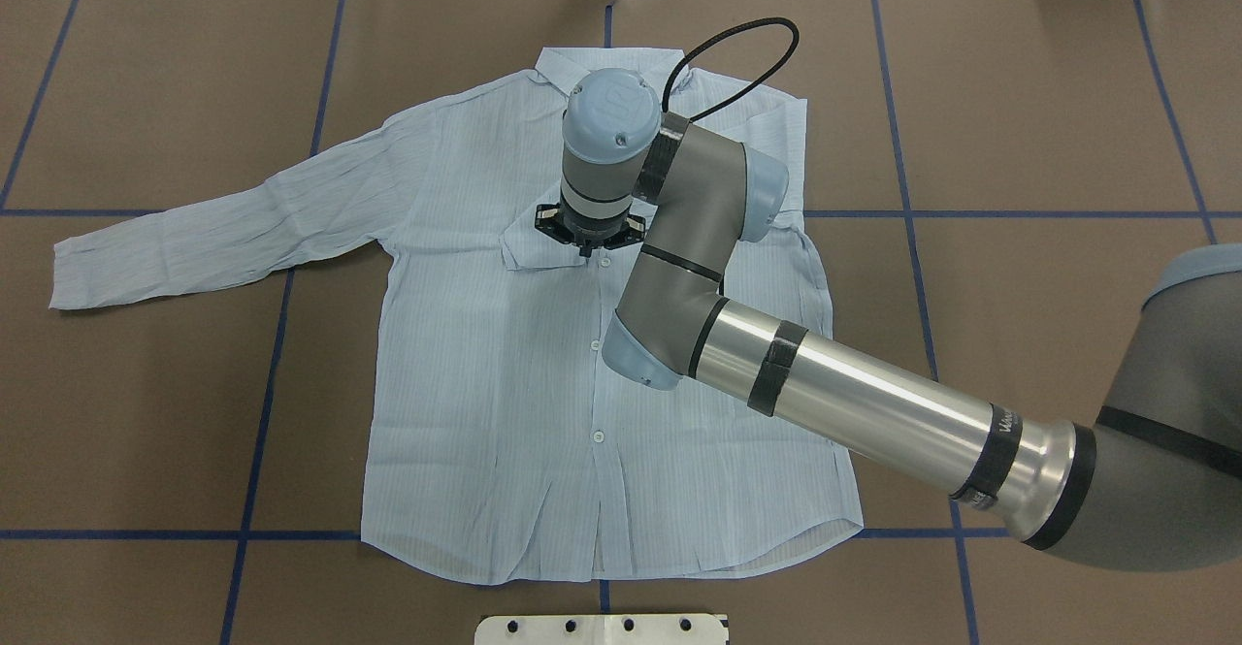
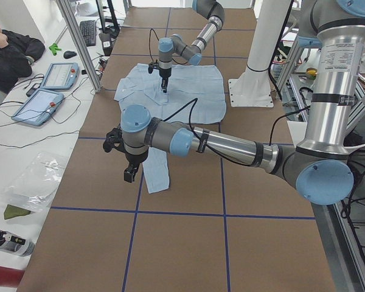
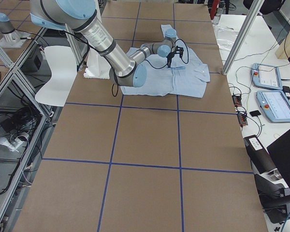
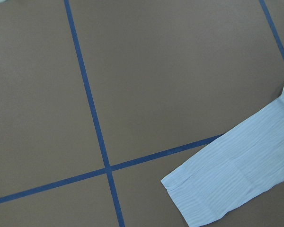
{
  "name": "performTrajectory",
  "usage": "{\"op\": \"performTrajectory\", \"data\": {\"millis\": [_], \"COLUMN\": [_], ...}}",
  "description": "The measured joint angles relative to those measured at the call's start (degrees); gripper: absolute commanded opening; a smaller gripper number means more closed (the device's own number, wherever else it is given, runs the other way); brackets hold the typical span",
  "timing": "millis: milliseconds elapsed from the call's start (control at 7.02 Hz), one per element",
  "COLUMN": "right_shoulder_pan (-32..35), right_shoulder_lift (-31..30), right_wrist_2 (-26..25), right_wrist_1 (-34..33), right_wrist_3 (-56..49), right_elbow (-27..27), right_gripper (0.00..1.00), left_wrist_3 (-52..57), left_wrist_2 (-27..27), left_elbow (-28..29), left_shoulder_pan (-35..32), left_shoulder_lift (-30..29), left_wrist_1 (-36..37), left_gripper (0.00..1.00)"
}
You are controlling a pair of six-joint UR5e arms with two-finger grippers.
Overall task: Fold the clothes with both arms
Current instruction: 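Lay the sleeve across the shirt chest with the right gripper, then release the sleeve and raise the right gripper toward the shoulder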
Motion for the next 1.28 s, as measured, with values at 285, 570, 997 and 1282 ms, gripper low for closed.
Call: {"op": "performTrajectory", "data": {"millis": [285,570,997,1282], "right_shoulder_pan": [0.0,0.0,-0.1,-0.2], "right_shoulder_lift": [0.5,1.1,1.9,4.6], "right_wrist_2": [-0.3,-2.4,-7.0,-9.1], "right_wrist_1": [1.0,6.8,16.7,20.9], "right_wrist_3": [-0.3,-0.8,-1.1,-1.2], "right_elbow": [1.1,1.2,-0.7,-4.2], "right_gripper": [0.00,0.00,0.00,0.00], "left_wrist_3": [0.0,0.0,0.0,0.0], "left_wrist_2": [0.0,0.1,0.2,0.2], "left_elbow": [-0.2,-0.2,-0.2,-0.3], "left_shoulder_pan": [0.0,0.0,0.0,0.0], "left_shoulder_lift": [0.0,-0.2,-0.3,-0.3], "left_wrist_1": [0.0,0.0,0.1,0.1], "left_gripper": [1.00,1.00,1.00,1.00]}}
